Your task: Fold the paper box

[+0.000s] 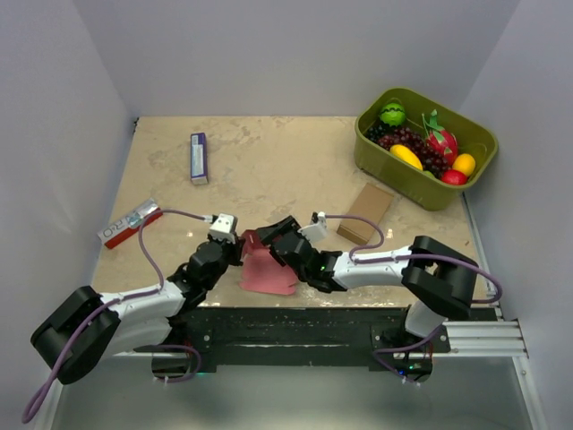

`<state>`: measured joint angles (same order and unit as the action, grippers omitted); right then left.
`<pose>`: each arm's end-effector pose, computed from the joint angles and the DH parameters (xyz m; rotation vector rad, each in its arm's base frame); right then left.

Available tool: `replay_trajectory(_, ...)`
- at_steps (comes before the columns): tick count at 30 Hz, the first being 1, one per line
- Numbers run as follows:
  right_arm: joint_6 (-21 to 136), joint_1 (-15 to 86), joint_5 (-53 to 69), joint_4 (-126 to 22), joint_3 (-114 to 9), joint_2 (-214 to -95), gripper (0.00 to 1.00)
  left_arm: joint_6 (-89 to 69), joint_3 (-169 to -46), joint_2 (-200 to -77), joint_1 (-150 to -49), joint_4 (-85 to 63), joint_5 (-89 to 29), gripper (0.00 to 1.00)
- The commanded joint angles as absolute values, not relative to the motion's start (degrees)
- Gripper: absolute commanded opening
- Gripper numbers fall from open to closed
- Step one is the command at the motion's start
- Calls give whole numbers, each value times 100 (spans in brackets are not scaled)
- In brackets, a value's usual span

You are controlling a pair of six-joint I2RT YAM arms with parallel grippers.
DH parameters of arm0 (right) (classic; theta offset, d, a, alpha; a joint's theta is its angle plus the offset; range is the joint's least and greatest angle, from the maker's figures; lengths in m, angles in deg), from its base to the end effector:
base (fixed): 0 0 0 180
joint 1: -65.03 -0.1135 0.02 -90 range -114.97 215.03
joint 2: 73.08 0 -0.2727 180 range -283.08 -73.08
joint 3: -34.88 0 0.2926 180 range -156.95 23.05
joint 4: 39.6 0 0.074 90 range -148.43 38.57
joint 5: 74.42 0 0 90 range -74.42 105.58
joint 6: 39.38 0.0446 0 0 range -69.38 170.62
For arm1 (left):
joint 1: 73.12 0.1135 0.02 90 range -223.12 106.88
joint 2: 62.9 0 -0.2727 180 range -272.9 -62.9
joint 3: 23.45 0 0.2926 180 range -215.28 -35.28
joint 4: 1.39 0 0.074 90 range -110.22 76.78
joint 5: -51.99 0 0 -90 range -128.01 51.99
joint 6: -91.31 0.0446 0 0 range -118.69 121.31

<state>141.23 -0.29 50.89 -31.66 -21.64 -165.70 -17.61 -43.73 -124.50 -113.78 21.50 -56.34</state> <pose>0.1763 0.3220 0.1614 0.8547 1.9716 1.0964 0.1763 -0.1330 0.1234 0.1401 1.8911 -0.4108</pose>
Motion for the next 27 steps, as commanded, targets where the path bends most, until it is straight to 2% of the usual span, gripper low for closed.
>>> replay_trajectory(1,14606,122,5496,-3042,-2344,-16773,64,-1811,-4249,-12398,-11443,2545,-5866,0)
replay_trajectory(10,14686,228,5619,-2823,-2283,-16923,64,-1811,-4196,-12398,-11566,2624,-5998,0)
replay_trajectory(22,14906,281,5549,-2937,-2151,-17143,54,-1715,-4055,-12161,-11733,2791,-6060,0)
replay_trajectory(27,15090,289,5505,-2910,-2055,-17213,44,-1706,-4020,-12135,-11750,2861,-5928,0)
